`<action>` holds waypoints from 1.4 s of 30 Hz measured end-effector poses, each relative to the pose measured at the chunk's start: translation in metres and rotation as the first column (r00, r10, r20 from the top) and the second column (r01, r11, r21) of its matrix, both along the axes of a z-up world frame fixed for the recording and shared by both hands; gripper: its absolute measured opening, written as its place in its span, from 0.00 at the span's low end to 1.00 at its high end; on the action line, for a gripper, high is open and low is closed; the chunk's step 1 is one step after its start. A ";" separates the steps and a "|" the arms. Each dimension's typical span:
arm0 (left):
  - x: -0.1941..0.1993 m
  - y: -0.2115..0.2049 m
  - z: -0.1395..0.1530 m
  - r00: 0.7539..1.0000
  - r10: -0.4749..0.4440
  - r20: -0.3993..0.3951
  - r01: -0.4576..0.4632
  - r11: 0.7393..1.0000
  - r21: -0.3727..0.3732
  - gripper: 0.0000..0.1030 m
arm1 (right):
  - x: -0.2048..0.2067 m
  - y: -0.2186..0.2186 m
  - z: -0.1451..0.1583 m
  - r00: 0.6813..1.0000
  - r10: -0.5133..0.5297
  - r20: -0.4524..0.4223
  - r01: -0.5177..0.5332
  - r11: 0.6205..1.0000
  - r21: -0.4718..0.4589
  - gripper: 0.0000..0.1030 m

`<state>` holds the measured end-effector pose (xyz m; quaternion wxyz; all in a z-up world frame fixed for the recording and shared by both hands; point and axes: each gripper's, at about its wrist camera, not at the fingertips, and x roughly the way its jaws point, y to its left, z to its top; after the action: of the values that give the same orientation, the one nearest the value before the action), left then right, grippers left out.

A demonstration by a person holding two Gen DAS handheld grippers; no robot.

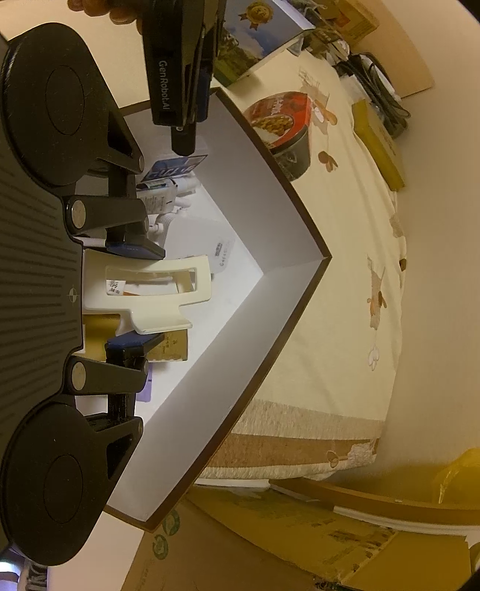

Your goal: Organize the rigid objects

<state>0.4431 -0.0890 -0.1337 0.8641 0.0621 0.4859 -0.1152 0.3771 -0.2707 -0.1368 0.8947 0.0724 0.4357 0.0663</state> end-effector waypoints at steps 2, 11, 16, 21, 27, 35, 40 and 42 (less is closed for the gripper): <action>0.000 0.000 0.001 1.000 0.000 0.002 0.000 1.000 -0.001 0.34 | 0.003 0.000 0.001 1.000 -0.011 0.020 0.011 1.000 0.002 0.36; -0.008 0.001 0.006 1.000 -0.011 -0.003 0.011 1.000 -0.018 0.42 | 0.007 -0.003 0.019 0.990 -0.074 0.119 0.068 0.997 0.047 0.54; -0.023 0.004 0.009 1.000 -0.016 -0.002 0.016 0.999 -0.032 0.50 | -0.013 -0.003 0.016 0.995 -0.050 0.087 0.047 0.998 0.040 0.63; -0.038 0.004 0.016 1.000 -0.027 0.004 0.027 0.999 -0.036 0.51 | -0.037 -0.006 0.013 0.997 -0.057 0.044 0.055 0.997 0.048 0.66; -0.054 0.007 0.030 1.000 -0.020 0.022 0.021 0.998 -0.066 0.58 | -0.060 -0.012 0.020 0.996 -0.086 0.019 0.084 0.994 0.065 0.70; -0.081 0.009 0.049 0.999 -0.001 0.041 0.004 0.996 -0.088 0.61 | -0.089 -0.013 0.035 0.995 -0.101 0.008 0.101 0.992 0.074 0.72; -0.108 0.014 0.060 0.999 0.015 0.038 -0.011 0.996 -0.085 0.62 | -0.108 -0.007 0.046 0.996 -0.088 0.006 0.088 0.994 0.062 0.73; -0.119 0.018 0.063 0.999 0.027 0.032 -0.025 0.996 -0.087 0.62 | -0.117 -0.004 0.050 0.997 -0.083 0.006 0.083 0.995 0.059 0.73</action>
<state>0.3236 -0.0711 -0.0703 0.8754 0.0201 0.4668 -0.1239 0.2605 -0.2752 -0.0866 0.8960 0.1161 0.4265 0.0421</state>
